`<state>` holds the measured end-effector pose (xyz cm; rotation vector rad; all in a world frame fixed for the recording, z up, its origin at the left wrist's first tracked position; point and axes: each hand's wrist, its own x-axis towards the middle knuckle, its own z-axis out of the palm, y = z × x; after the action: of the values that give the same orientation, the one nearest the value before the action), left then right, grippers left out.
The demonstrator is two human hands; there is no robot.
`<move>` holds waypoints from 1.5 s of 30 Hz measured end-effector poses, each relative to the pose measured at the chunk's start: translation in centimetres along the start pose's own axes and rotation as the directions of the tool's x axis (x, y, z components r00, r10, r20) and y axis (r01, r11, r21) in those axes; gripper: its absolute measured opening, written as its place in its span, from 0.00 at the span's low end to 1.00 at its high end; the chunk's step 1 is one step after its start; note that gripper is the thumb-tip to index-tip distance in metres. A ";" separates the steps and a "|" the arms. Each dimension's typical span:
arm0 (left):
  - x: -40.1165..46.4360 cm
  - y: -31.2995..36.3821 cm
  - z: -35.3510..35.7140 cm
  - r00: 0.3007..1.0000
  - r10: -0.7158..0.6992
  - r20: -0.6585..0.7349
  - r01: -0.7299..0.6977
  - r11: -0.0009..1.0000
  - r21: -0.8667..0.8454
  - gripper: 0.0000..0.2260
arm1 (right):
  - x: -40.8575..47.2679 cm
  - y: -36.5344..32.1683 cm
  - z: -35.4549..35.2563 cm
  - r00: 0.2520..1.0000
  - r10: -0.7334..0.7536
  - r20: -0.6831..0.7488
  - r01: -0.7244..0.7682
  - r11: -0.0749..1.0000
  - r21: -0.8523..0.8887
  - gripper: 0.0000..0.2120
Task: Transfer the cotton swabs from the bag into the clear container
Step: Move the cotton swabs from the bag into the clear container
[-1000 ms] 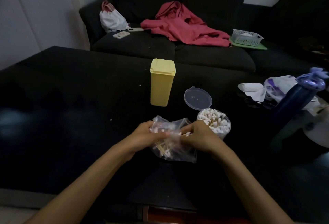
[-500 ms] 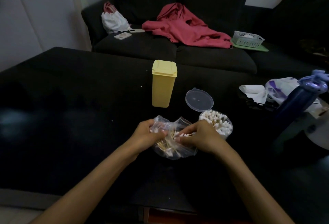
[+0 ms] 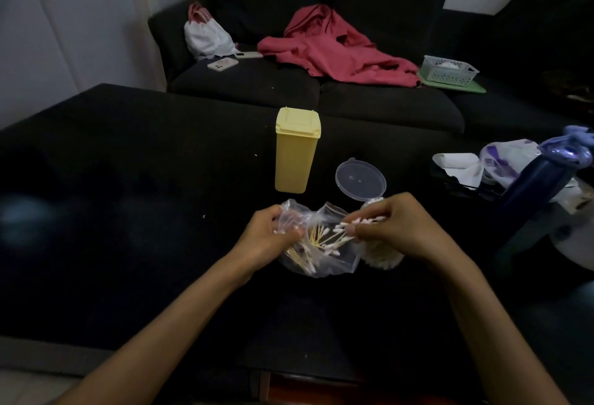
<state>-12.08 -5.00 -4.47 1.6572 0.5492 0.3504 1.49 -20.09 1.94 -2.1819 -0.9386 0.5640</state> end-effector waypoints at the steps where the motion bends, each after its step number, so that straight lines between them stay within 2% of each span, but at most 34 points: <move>1: 0.0 0.0 -0.1 1.000 -0.007 -0.011 0.007 1.000 -0.011 0.11 | 0.0 0.0 -0.3 1.000 -0.010 -0.028 0.010 1.000 0.005 0.05; 6: 0.2 0.1 -0.5 0.997 -0.075 -0.035 0.077 0.996 0.038 0.12 | 0.1 0.2 -1.2 0.998 -0.021 -0.059 0.023 0.999 0.042 0.07; 9: 0.5 -0.2 -0.9 0.994 -0.071 -0.084 0.086 0.976 0.201 0.11 | 0.1 0.2 -1.1 0.999 -0.009 -0.050 0.013 0.997 0.073 0.07; 13: 0.7 0.1 -1.5 0.988 -0.044 -0.149 0.105 0.895 0.433 0.02 | 0.0 0.3 -1.2 0.998 -0.013 -0.068 0.027 0.979 0.201 0.06; 16: 0.6 0.7 -1.9 0.980 -0.081 -0.180 0.171 0.806 0.567 0.14 | -0.2 0.5 -1.4 0.996 0.012 -0.089 0.016 0.950 0.313 0.06; 18: 0.5 1.0 -2.4 0.965 -0.124 -0.232 0.249 0.714 0.654 0.26 | -0.3 0.7 -2.0 0.993 0.032 -0.111 0.009 0.934 0.357 0.06; 20: 0.0 1.5 -2.8 0.944 -0.038 -0.326 0.266 0.673 0.690 0.34 | -0.3 1.0 -2.6 0.990 0.063 -0.123 -0.005 0.907 0.420 0.07; 21: -0.2 2.2 -2.8 0.925 0.079 -0.372 0.220 0.686 0.694 0.31 | -0.3 1.1 -3.1 0.988 0.077 -0.132 -0.009 0.890 0.455 0.07; 23: -0.6 3.9 -2.2 0.881 0.288 -0.375 0.046 0.736 0.675 0.20 | -0.2 1.5 -3.6 0.985 0.106 -0.140 -0.020 0.859 0.511 0.08; 24: -0.5 5.2 -1.2 0.887 0.331 -0.322 -0.043 0.753 0.657 0.15 | -0.1 1.9 -4.0 0.982 0.114 -0.152 -0.014 0.843 0.538 0.08; 25: -0.4 6.0 -0.2 0.913 0.319 -0.256 -0.091 0.768 0.633 0.13 | 0.1 2.1 -3.9 0.981 0.119 -0.151 -0.014 0.827 0.562 0.09; 28: 1.4 7.9 4.1 0.964 0.248 -0.099 -0.143 0.791 0.594 0.19 | 0.4 3.0 -4.1 0.978 0.137 -0.160 -0.001 0.759 0.651 0.09; 30: 3.3 8.7 6.5 0.991 0.127 -0.030 -0.089 0.826 0.557 0.24 | 0.4 3.5 -4.5 0.973 0.157 -0.171 0.005 0.722 0.692 0.09; 32: 4.5 9.5 8.2 0.998 -0.055 0.036 0.030 0.870 0.491 0.30 | 0.3 3.7 -4.9 0.971 0.165 -0.174 0.006 0.707 0.707 0.07; 35: 5.2 10.6 10.4 0.951 -0.293 0.097 0.235 0.893 0.384 0.31 | -0.1 4.3 -5.9 0.968 0.166 -0.187 0.016 0.706 0.708 0.05; 39: 6.0 10.2 11.6 0.924 -0.367 0.107 0.352 0.926 0.137 0.24 | -0.1 4.9 -6.0 0.975 0.138 -0.172 0.012 0.745 0.666 0.07; 41: 6.5 9.6 11.4 0.922 -0.366 0.125 0.365 0.930 0.036 0.25 | -0.1 5.1 -6.1 0.977 0.132 -0.168 0.015 0.743 0.669 0.08; 45: 6.8 9.1 10.7 0.916 -0.373 0.151 0.379 0.925 -0.011 0.27 | -0.1 5.3 -6.3 0.981 0.123 -0.151 0.002 0.770 0.638 0.06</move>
<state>0.57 -11.12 2.17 1.4843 0.7290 -0.0434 7.76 -25.46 2.31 -1.6064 -0.4709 0.5919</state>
